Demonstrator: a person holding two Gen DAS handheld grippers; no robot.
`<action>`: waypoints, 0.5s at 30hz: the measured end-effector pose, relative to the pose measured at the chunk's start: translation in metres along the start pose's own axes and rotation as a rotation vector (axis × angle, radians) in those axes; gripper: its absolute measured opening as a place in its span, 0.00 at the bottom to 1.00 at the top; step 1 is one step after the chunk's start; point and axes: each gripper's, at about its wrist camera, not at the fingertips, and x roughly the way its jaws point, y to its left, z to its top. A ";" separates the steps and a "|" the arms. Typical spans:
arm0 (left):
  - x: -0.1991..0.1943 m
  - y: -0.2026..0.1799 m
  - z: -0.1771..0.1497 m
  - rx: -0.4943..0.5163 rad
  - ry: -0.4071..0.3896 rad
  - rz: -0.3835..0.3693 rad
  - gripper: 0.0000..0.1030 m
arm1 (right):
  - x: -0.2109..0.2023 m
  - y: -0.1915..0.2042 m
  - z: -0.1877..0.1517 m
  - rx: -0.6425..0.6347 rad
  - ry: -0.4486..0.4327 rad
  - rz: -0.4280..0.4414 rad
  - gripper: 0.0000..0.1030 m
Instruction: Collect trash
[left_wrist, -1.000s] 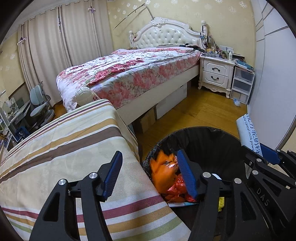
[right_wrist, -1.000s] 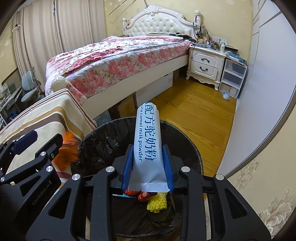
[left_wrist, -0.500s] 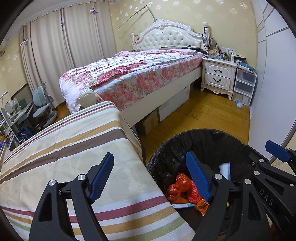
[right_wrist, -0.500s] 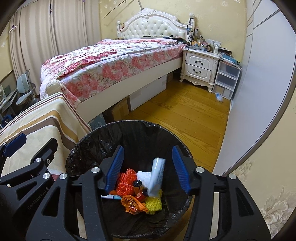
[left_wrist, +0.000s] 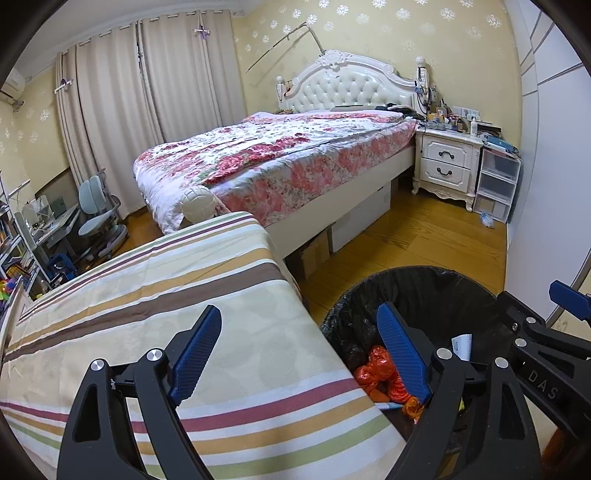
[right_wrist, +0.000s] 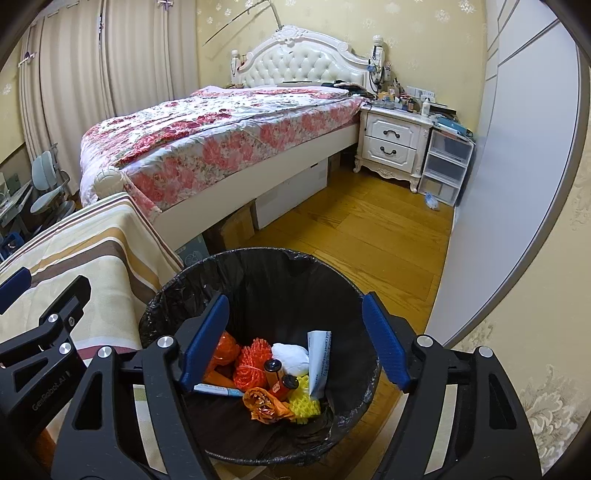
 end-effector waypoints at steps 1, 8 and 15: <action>-0.003 0.002 -0.001 -0.006 0.001 -0.001 0.81 | -0.002 0.001 0.000 -0.002 -0.002 0.002 0.74; -0.027 0.017 -0.008 -0.028 -0.020 0.017 0.82 | -0.024 0.009 -0.004 -0.012 -0.021 0.038 0.75; -0.050 0.025 -0.013 -0.040 -0.040 0.036 0.82 | -0.048 0.018 -0.008 -0.043 -0.052 0.048 0.77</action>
